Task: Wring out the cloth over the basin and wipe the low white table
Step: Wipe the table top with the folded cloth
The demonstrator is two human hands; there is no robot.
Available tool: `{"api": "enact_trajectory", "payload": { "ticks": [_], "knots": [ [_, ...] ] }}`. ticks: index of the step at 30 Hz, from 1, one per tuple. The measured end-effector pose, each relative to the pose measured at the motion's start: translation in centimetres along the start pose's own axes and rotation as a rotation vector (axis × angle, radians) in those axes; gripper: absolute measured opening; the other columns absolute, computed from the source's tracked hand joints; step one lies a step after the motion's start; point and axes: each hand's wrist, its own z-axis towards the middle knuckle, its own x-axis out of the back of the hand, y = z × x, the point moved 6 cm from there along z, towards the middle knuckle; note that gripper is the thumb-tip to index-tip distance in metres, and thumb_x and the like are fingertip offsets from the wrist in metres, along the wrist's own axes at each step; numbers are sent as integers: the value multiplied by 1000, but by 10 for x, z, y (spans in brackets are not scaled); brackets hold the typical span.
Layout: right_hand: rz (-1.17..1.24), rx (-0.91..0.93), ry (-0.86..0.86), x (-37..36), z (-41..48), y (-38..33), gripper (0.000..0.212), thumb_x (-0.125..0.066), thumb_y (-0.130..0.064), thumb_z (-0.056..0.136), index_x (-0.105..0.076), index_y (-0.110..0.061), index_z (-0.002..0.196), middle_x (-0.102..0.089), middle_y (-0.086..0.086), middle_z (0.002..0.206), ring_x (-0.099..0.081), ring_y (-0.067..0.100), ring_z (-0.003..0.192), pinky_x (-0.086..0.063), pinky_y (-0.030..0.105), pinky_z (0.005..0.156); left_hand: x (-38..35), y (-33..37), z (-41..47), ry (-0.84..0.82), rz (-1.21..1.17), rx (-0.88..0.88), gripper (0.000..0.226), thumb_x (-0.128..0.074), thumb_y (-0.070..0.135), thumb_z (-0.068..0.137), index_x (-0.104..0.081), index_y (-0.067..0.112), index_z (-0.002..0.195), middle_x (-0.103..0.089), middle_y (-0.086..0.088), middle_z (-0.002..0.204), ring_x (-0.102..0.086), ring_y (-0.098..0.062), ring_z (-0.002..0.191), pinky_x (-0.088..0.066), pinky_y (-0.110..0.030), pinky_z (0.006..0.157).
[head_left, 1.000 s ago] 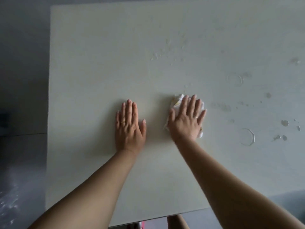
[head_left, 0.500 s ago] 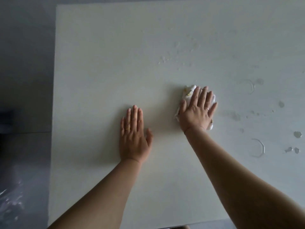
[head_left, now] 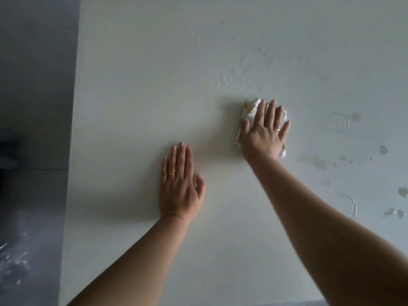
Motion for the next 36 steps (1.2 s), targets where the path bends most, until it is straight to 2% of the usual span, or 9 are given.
{"api": "enact_trajectory", "payload": {
  "ticks": [2,5,9,11,14,18,24,32,36],
  "knots": [
    [42,-13,11,-7,-16,-35,66,-23,-48,95,-1,-19,150,5,7,159,11,27,145,10,49,116,1,0,0,-9,-2,3,65,-33,30,86,-31,3,146,-29,-16,153,-26,-30,143,-18,-43,117],
    [38,292,-48,-20,-46,-94,65,-21,-48,95,0,-21,151,8,4,159,14,24,145,18,45,113,1,1,0,-26,-3,23,65,-34,30,86,-33,3,145,-33,-16,152,-30,-30,141,-23,-44,116],
    [-25,650,-72,-11,-31,-87,63,-28,-50,96,-11,-23,150,-4,2,160,2,20,146,6,42,117,3,0,0,-17,-23,14,63,-34,30,88,-35,2,144,-33,-16,152,-30,-30,141,-26,-47,114],
    [-24,578,-32,1,4,-53,63,-29,-50,96,-12,-23,150,-6,2,159,0,19,146,4,40,117,4,-1,0,-14,-44,2,63,-35,30,88,-35,2,144,-31,-16,152,-29,-31,141,-26,-47,114],
    [13,198,-19,11,50,-7,63,-22,-49,96,-4,-24,151,3,0,160,8,19,146,7,42,118,7,0,2,-18,-105,-4,63,-35,31,87,-36,3,144,-29,-15,153,-27,-31,142,-20,-45,115],
    [43,-52,26,7,52,-15,63,-20,-45,96,0,-21,150,6,3,159,11,21,146,12,45,116,20,-4,40,40,-128,-7,62,-35,32,87,-39,3,142,-30,-18,152,-26,-34,142,-12,-44,116],
    [26,-34,41,6,50,-13,64,-19,-47,95,0,-20,150,7,4,159,11,21,145,12,44,116,26,-8,150,87,-99,54,63,-34,38,92,-29,8,147,-22,-13,157,-19,-30,145,-9,-43,118],
    [18,-139,31,1,50,-26,67,-19,-48,94,3,-19,150,8,7,159,13,24,145,11,48,115,13,-12,163,75,-48,86,66,-31,41,89,-30,8,147,-25,-12,156,-23,-29,144,-17,-46,117],
    [44,148,-2,-7,40,-97,66,-19,-48,94,2,-19,150,8,7,159,14,26,145,19,46,112,17,-11,164,74,-47,77,62,-26,36,92,-35,5,145,-30,-15,153,-27,-31,142,-22,-47,115]
  ]
}}
